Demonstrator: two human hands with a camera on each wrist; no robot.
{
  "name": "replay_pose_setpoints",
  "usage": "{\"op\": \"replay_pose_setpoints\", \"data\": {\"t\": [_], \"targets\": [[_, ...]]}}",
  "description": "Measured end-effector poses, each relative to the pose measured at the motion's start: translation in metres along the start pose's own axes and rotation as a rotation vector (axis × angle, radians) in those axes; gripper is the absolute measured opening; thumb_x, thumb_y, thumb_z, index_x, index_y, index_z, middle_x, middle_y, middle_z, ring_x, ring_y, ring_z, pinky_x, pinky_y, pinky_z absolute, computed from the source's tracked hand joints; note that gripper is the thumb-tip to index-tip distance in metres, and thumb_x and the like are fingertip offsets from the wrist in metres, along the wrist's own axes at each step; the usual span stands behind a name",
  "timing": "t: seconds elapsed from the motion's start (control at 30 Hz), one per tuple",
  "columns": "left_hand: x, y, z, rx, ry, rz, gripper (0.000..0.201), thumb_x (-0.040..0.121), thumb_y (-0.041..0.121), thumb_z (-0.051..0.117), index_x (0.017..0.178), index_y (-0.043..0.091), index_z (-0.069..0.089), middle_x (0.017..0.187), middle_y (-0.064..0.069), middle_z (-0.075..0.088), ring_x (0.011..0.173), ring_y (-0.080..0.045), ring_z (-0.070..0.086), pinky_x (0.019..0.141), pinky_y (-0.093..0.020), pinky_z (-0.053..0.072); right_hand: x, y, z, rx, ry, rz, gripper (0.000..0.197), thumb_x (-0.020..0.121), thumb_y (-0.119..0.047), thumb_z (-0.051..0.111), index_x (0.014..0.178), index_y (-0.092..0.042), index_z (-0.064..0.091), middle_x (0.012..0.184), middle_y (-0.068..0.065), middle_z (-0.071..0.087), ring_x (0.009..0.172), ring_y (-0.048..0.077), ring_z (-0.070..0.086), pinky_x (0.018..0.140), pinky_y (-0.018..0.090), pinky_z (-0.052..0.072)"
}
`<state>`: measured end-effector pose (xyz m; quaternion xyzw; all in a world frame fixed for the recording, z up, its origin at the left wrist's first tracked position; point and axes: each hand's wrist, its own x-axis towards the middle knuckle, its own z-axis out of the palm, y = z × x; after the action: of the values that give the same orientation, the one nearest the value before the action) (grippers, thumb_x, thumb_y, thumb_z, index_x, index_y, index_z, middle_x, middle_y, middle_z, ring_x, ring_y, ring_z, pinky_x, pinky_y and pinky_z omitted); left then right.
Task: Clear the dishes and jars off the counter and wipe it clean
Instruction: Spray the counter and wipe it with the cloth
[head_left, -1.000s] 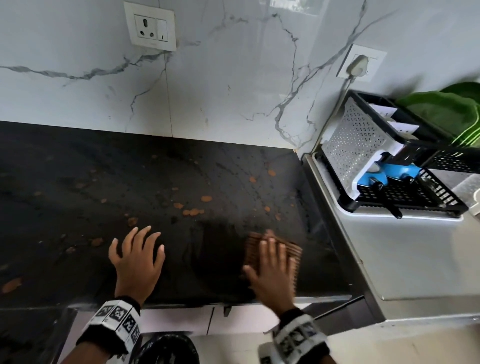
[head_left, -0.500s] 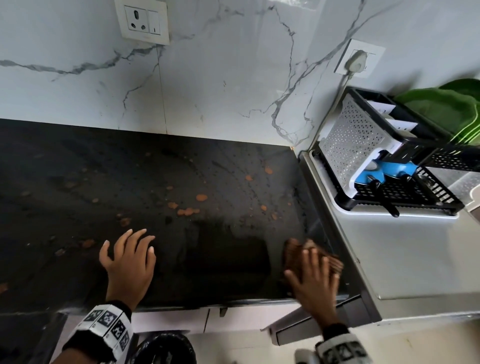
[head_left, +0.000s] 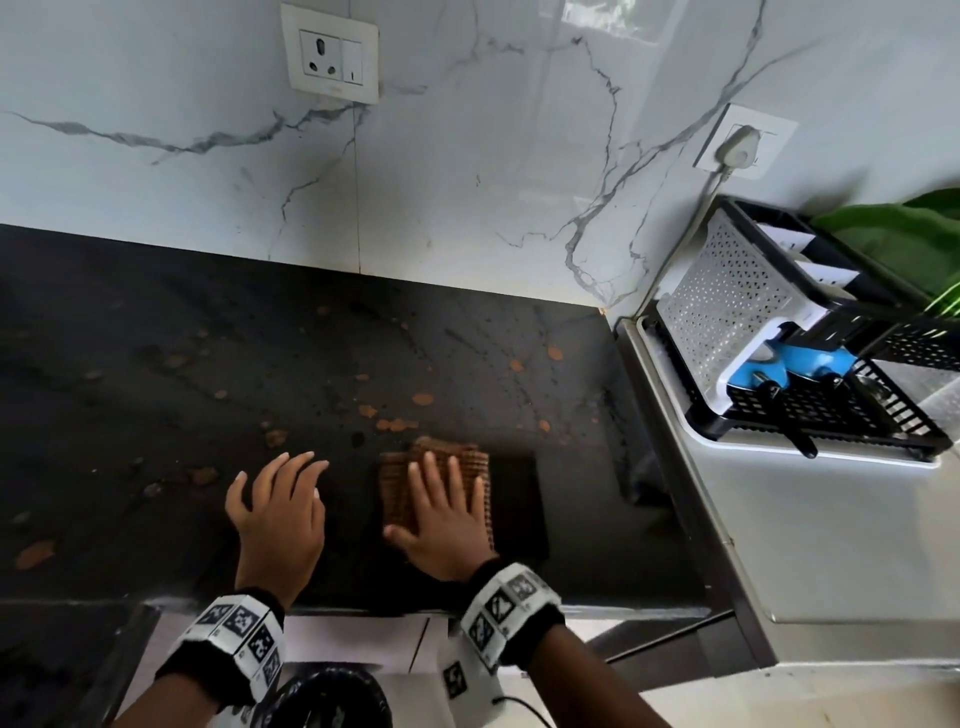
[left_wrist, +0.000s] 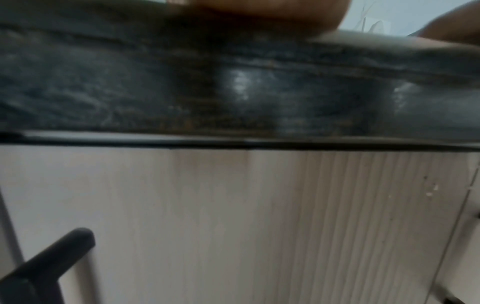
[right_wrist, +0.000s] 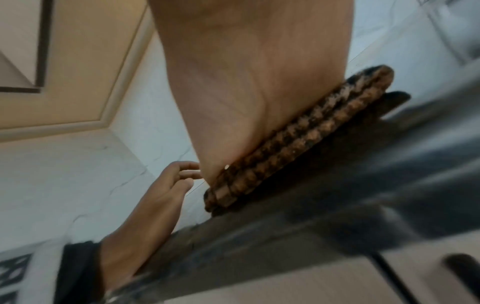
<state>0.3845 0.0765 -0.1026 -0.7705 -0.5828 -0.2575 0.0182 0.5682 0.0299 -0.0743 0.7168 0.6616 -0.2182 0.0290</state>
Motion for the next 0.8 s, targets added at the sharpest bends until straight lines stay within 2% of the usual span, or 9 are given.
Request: {"op": "replay_pose_setpoints", "data": {"t": [0.1,0.17,0.27,0.37,0.43,0.47,0.53,0.63,0.8], "targets": [[0.000,-0.001,0.001,-0.007,0.011,-0.005,0.040,0.087,0.022,0.030,0.114,0.016,0.058,0.121,-0.004,0.061,0.117,-0.027,0.051,0.110,-0.043,0.009,-0.028,0.010,0.023,-0.187,0.143,-0.149,0.071,0.092,-0.065,0.022,0.149,-0.030,-0.001,0.157,-0.006,-0.006,0.146,0.022,-0.002,0.115,0.050,-0.005],[0.000,-0.001,0.002,-0.009,0.021,0.000,0.039,0.087,0.023,0.031,0.113,0.015,0.059,0.120,-0.005,0.062,0.117,-0.027,0.052,0.107,-0.050,0.017,-0.051,0.036,0.035,-0.173,0.150,-0.020,0.071,0.090,-0.069,0.008,0.148,-0.029,0.004,0.158,-0.008,0.014,0.144,0.021,0.017,0.111,0.044,0.005],[-0.001,0.000,0.002,-0.022,0.036,0.003,0.039,0.087,0.025,0.030,0.111,0.015,0.060,0.119,-0.005,0.062,0.116,-0.028,0.052,0.105,-0.053,0.019,-0.085,0.094,0.033,-0.042,0.119,0.200,0.082,0.083,-0.077,0.001,0.149,-0.029,-0.002,0.158,-0.009,-0.008,0.146,0.019,0.003,0.110,0.039,0.001],[-0.001,-0.001,0.004,-0.034,0.046,0.028,0.038,0.087,0.025,0.030,0.110,0.016,0.060,0.119,-0.004,0.062,0.117,-0.027,0.052,0.106,-0.051,0.018,-0.103,0.164,0.011,0.002,0.120,0.453,0.117,0.048,-0.091,-0.019,0.143,-0.023,-0.021,0.154,-0.007,-0.023,0.145,0.021,-0.010,0.115,0.047,-0.004],[-0.001,-0.002,0.005,-0.037,0.056,0.043,0.038,0.087,0.024,0.031,0.109,0.016,0.060,0.118,-0.004,0.062,0.117,-0.027,0.052,0.107,-0.049,0.017,-0.102,0.192,-0.009,0.116,0.130,0.630,0.103,0.065,-0.086,0.001,0.148,-0.027,-0.014,0.157,-0.005,-0.018,0.145,0.026,-0.012,0.115,0.053,-0.001],[-0.001,-0.002,0.005,-0.039,0.061,0.047,0.037,0.087,0.024,0.031,0.108,0.016,0.061,0.118,-0.005,0.062,0.117,-0.027,0.052,0.107,-0.050,0.017,-0.095,0.198,-0.019,0.185,0.142,0.684,0.090,0.080,-0.078,0.016,0.149,-0.028,-0.010,0.158,-0.004,-0.016,0.145,0.028,-0.011,0.116,0.053,0.000],[-0.001,-0.003,0.006,-0.042,0.075,0.053,0.037,0.087,0.023,0.032,0.107,0.015,0.062,0.118,-0.005,0.063,0.116,-0.027,0.053,0.105,-0.052,0.019,-0.070,0.200,-0.036,0.258,0.156,0.734,0.079,0.091,-0.063,0.032,0.150,-0.027,-0.006,0.159,-0.002,-0.014,0.145,0.030,-0.010,0.115,0.052,-0.003],[0.000,-0.004,0.006,-0.043,0.096,0.064,0.036,0.086,0.022,0.033,0.106,0.015,0.061,0.117,-0.005,0.063,0.115,-0.027,0.053,0.105,-0.053,0.021,-0.016,0.187,-0.050,0.246,0.159,0.736,0.079,0.090,-0.064,0.031,0.151,-0.027,-0.003,0.158,-0.001,-0.016,0.144,0.032,-0.016,0.113,0.056,-0.010],[0.000,-0.004,0.007,-0.028,0.128,0.093,0.034,0.085,0.020,0.034,0.104,0.015,0.062,0.115,-0.004,0.064,0.114,-0.024,0.051,0.103,-0.052,0.023,0.043,0.108,-0.062,0.210,0.077,0.501,0.079,0.093,-0.062,0.029,0.150,-0.023,-0.009,0.156,-0.002,-0.022,0.142,0.030,-0.022,0.110,0.055,-0.014]]}}
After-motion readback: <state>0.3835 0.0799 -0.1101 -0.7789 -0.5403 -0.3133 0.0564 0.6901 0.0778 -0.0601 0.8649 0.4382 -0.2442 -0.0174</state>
